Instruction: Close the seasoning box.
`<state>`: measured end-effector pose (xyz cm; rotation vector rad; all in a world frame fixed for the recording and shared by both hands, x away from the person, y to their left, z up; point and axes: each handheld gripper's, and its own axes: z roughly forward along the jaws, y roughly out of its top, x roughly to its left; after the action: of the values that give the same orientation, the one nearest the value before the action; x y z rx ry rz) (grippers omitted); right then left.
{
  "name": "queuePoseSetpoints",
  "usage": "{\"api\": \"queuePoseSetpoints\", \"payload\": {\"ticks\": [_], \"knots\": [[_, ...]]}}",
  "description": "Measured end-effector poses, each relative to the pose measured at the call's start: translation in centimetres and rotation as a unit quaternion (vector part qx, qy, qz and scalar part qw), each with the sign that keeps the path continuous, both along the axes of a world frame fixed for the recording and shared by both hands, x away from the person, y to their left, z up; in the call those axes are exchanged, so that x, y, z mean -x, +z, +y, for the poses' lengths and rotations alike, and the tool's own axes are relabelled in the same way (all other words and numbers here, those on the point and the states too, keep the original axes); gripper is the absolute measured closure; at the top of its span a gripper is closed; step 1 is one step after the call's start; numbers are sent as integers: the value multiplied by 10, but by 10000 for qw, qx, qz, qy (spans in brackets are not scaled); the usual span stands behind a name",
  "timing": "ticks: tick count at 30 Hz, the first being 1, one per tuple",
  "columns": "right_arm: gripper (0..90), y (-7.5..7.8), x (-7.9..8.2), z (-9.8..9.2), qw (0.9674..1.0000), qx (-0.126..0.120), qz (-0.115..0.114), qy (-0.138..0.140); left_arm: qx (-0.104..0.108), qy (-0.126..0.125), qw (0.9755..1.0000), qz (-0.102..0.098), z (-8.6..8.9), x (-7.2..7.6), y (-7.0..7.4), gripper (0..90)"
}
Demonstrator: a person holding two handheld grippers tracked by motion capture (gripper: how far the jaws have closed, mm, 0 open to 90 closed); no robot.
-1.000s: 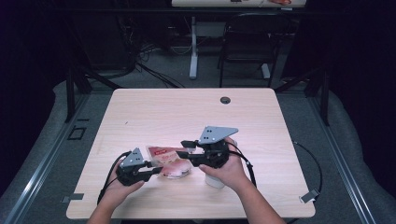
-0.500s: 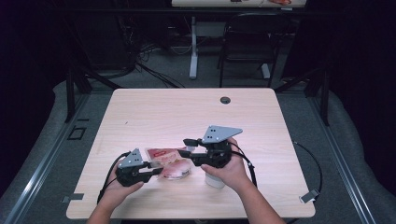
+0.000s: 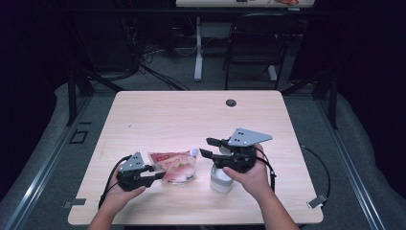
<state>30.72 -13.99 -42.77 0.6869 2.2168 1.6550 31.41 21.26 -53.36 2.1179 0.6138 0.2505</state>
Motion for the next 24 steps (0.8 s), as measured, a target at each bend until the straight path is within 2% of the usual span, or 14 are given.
{"api": "queuePoseSetpoints", "payload": {"ticks": [4,5,6,7,12,15,16,17,19,20,22,23,24], "knots": [[609,-2,5,-19,9992,-41,-171,-357,39,33,10000,8,0,-1,0,658],[609,-2,5,-19,9992,-41,-171,-357,39,33,10000,8,0,-1,0,656],[618,-4,8,-30,9987,-133,-150,-464,45,34,10000,16,0,-2,0,651],[618,-4,8,-30,9987,-133,-150,-464,34,37,10000,21,1,-2,0,651],[674,-16,18,-58,9968,-234,-49,-765,32,53,10000,45,2,-1,0,645],[685,-20,21,-66,9958,-284,-21,-869,47,85,9999,37,3,-1,0,645],[690,-24,23,-74,9942,-397,-13,-997,58,92,9999,37,3,-1,0,645],[690,-24,23,-74,9942,-397,-13,-997,58,92,9999,37,3,-1,0,645],[726,-27,22,-85,9918,-424,-5,-1207,27,102,9999,32,3,-1,0,645],[726,-27,22,-85,9918,-424,-5,-1207,27,102,9999,32,3,-1,0,645],[771,-29,21,-95,9897,-503,39,-1342,-33,98,9999,63,2,-1,-1,645],[771,-29,21,-95,9897,-503,39,-1342,-33,98,9999,63,2,-1,-1,645],[786,-31,21,-97,9883,-550,43,-1421,-30,118,9999,58,2,-1,-2,645]]}}
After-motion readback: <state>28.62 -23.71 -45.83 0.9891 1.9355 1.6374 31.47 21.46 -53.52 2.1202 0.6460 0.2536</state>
